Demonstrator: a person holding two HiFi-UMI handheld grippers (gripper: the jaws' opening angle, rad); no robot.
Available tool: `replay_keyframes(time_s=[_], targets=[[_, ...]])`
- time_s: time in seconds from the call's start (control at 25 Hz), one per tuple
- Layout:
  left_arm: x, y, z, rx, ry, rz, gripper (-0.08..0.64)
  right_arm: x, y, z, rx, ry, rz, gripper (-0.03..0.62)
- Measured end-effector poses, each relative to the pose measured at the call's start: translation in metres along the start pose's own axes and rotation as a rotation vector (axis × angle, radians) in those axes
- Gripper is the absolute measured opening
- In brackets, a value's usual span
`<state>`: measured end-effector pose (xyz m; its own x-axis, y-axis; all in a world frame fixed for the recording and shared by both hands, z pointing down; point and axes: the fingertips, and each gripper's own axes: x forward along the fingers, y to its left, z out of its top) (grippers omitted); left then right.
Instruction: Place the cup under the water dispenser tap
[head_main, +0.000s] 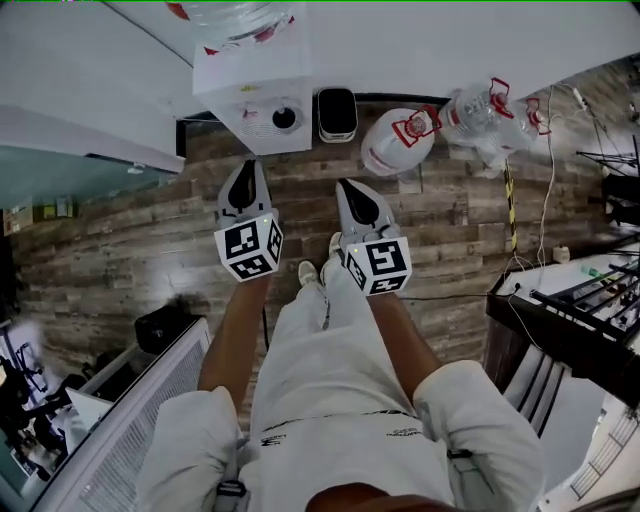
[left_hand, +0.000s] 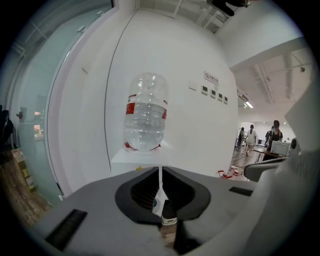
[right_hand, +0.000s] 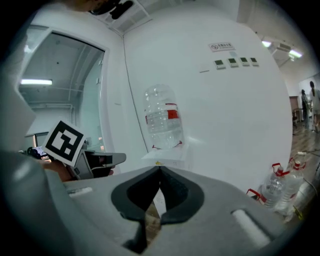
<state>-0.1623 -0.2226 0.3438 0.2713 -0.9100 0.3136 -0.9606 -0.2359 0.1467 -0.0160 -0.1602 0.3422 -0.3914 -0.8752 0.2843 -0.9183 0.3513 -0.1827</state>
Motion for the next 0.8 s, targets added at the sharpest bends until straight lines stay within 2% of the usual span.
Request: replay_keyframes(time_s=[0.12, 0.44, 0.6, 0.8], targets=[[-0.022, -0.009, 0.016, 0.010, -0.007, -0.007, -0.002, -0.014, 0.007, 0.022, -0.009, -0.024, 0.007, -0.002], [-0.083, -0.042, 0.057, 0.026, -0.021, -0.040, -0.002, -0.059, 0.021, 0.065, 0.004, -0.045, 0.025, -0.002], [-0.099, -0.059, 0.075, 0.037, -0.039, -0.082, -0.003, -0.069, 0.025, 0.092, -0.014, -0.073, 0.032, -0.002], [-0.116, -0.075, 0.082, 0.060, -0.053, -0.106, -0.002, -0.081, 0.032, 0.110, -0.036, -0.107, 0.043, -0.002]])
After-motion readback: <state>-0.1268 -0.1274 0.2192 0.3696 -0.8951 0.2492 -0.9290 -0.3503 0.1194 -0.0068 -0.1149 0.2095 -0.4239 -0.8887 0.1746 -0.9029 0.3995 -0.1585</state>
